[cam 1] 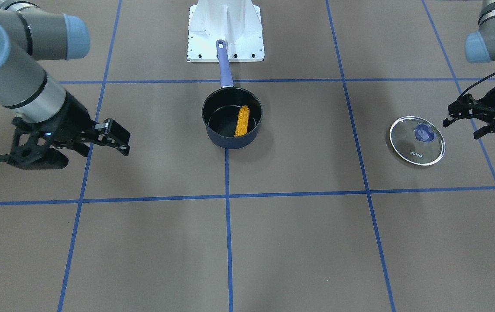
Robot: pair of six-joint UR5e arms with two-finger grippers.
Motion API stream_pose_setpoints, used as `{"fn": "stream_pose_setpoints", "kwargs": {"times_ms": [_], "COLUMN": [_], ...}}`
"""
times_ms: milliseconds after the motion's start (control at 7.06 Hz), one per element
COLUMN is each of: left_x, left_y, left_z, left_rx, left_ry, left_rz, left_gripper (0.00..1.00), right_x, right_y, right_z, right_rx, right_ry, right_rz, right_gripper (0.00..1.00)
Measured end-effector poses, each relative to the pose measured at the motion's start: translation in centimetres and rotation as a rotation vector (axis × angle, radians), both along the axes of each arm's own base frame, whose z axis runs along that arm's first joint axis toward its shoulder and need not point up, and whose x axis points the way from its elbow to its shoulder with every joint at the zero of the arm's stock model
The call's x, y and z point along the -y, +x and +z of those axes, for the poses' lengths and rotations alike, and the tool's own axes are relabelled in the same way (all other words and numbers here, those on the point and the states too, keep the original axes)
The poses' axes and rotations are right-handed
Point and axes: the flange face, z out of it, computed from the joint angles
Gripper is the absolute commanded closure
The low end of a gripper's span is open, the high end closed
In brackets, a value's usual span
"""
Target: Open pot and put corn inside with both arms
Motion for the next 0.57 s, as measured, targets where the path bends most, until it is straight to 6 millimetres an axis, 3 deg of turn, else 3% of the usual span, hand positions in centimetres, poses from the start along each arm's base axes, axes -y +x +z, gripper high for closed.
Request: {"fn": "stream_pose_setpoints", "kwargs": {"times_ms": [283,567], "left_x": [-0.9,-2.0], "left_y": [-7.3,-14.7], "left_z": [3.2,7.1], "left_rx": [0.043,0.096], "left_ry": [0.075,0.124], "left_rz": [0.006,0.004], "left_gripper": [0.02,0.02], "right_x": [0.7,-0.4], "right_y": [4.9,7.3], "right_z": [5.2,8.2], "right_rx": [-0.032,-0.05], "right_ry": [0.054,0.066], "right_rz": [-0.032,-0.04], "right_gripper": [0.0,0.0]}}
